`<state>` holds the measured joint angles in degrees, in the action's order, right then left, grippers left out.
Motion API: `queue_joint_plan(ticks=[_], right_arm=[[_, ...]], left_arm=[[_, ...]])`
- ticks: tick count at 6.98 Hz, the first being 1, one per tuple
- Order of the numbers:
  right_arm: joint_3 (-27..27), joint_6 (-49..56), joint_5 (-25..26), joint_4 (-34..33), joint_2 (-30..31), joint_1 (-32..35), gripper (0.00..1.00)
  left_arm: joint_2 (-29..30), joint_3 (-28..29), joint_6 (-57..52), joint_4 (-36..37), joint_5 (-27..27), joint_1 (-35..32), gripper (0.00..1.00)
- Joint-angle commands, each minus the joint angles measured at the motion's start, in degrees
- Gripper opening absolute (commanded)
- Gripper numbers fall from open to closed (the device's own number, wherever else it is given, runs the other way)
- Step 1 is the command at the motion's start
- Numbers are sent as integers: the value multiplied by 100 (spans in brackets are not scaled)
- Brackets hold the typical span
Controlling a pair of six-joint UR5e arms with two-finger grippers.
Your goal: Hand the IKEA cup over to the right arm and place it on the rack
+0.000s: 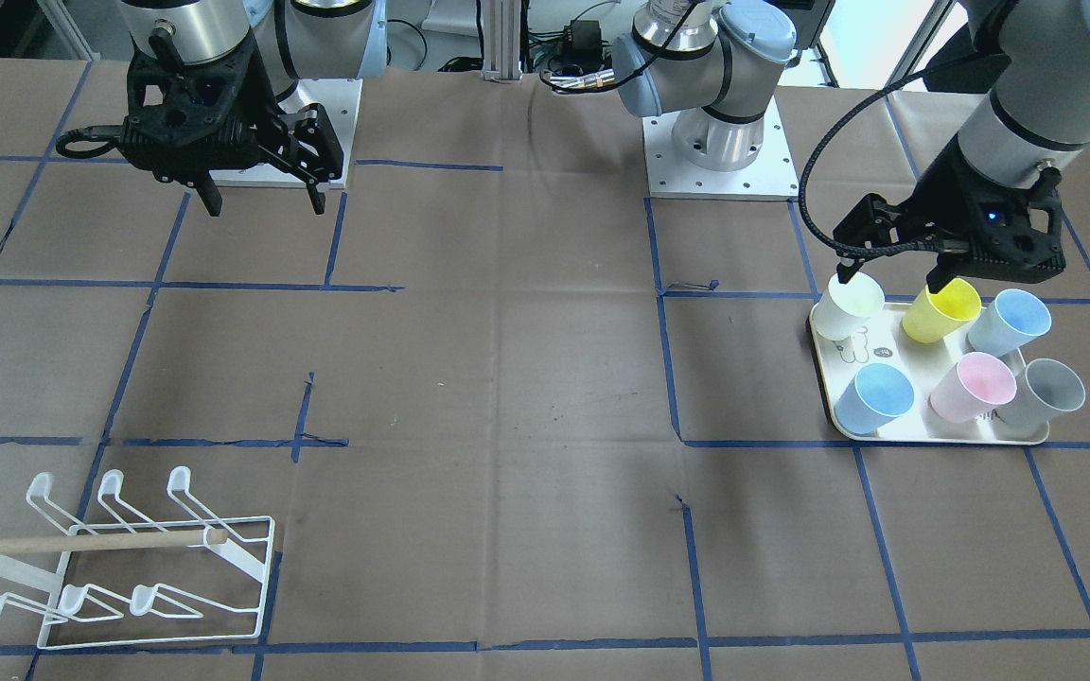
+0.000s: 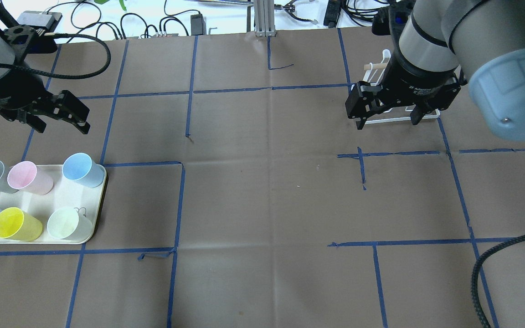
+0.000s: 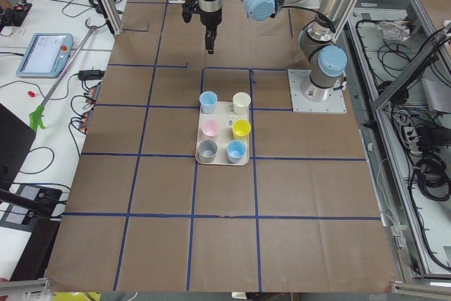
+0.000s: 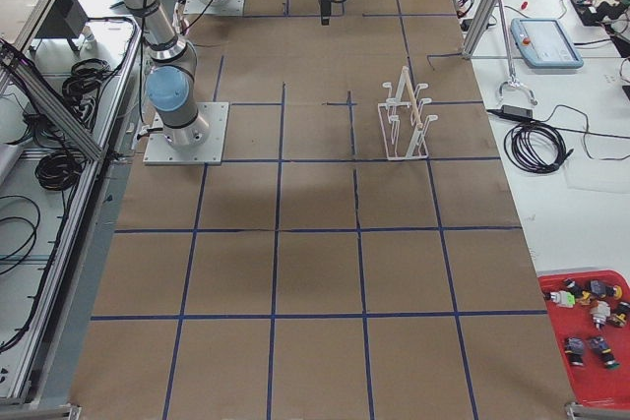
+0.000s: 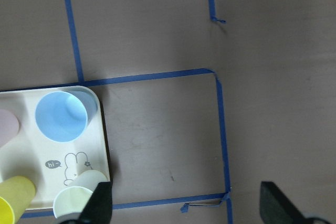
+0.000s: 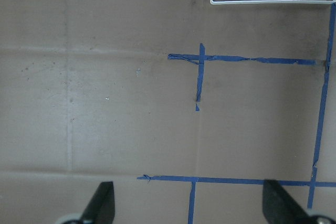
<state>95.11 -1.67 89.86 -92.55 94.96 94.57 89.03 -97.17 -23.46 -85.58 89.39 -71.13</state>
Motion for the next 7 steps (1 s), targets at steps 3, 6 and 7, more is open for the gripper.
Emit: queue_joint_plan(ticks=[3, 6, 7], right_arm=[[33, -18, -30, 0, -4, 0, 100], [16, -26, -30, -8, -12, 0, 100], [7, -26, -39, -8, -12, 0, 100]], left_arm=[[44, -713, -80, 662, 9, 512, 99], [394, -1636, -54, 2146, 9, 513, 99], [587, -1865, -28, 2577, 9, 513, 99]])
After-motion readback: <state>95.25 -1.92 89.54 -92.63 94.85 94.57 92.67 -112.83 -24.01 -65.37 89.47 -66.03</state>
